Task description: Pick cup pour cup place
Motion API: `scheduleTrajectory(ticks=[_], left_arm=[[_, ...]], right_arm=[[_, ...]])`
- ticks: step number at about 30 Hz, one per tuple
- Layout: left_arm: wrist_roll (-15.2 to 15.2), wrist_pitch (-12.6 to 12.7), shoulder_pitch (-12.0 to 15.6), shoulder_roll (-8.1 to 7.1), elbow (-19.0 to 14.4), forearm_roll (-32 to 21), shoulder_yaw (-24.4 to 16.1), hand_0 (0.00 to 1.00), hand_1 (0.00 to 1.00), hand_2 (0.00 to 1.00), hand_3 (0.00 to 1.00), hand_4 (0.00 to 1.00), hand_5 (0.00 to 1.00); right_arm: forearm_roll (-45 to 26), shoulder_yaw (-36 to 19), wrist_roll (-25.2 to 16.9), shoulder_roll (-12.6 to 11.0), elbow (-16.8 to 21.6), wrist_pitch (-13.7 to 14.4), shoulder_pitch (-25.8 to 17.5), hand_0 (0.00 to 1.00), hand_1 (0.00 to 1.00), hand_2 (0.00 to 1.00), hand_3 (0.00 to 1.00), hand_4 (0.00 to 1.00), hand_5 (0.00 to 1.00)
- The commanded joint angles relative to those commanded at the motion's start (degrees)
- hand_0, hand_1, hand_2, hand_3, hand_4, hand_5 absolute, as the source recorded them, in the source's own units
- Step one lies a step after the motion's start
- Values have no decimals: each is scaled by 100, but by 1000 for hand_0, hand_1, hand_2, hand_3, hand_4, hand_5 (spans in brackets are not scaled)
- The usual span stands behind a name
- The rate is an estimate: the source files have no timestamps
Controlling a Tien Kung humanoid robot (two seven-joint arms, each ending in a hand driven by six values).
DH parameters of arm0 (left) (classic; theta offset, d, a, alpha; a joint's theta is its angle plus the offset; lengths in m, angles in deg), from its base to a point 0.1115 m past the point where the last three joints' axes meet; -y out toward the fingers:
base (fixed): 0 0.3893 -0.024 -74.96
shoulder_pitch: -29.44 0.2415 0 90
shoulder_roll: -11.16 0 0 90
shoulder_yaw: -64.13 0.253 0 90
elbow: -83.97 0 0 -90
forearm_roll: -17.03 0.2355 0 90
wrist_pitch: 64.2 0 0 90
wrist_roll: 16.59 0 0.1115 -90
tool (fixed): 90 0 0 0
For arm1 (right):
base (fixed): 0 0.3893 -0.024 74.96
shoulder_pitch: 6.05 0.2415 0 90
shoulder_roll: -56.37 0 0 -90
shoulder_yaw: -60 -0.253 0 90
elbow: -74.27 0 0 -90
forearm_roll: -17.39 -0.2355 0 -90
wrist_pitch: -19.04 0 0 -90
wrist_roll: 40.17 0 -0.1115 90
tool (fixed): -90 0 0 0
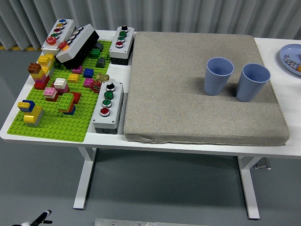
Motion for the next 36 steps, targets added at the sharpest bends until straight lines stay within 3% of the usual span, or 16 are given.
scheduleTrajectory(ticks=[36], left_arm=[[-2, 34, 33, 36, 0, 35, -211, 864, 847, 859, 771, 642, 973]], right_arm=[[8, 74, 96, -62, 112, 7, -99, 846, 743, 729, 778, 804, 998]])
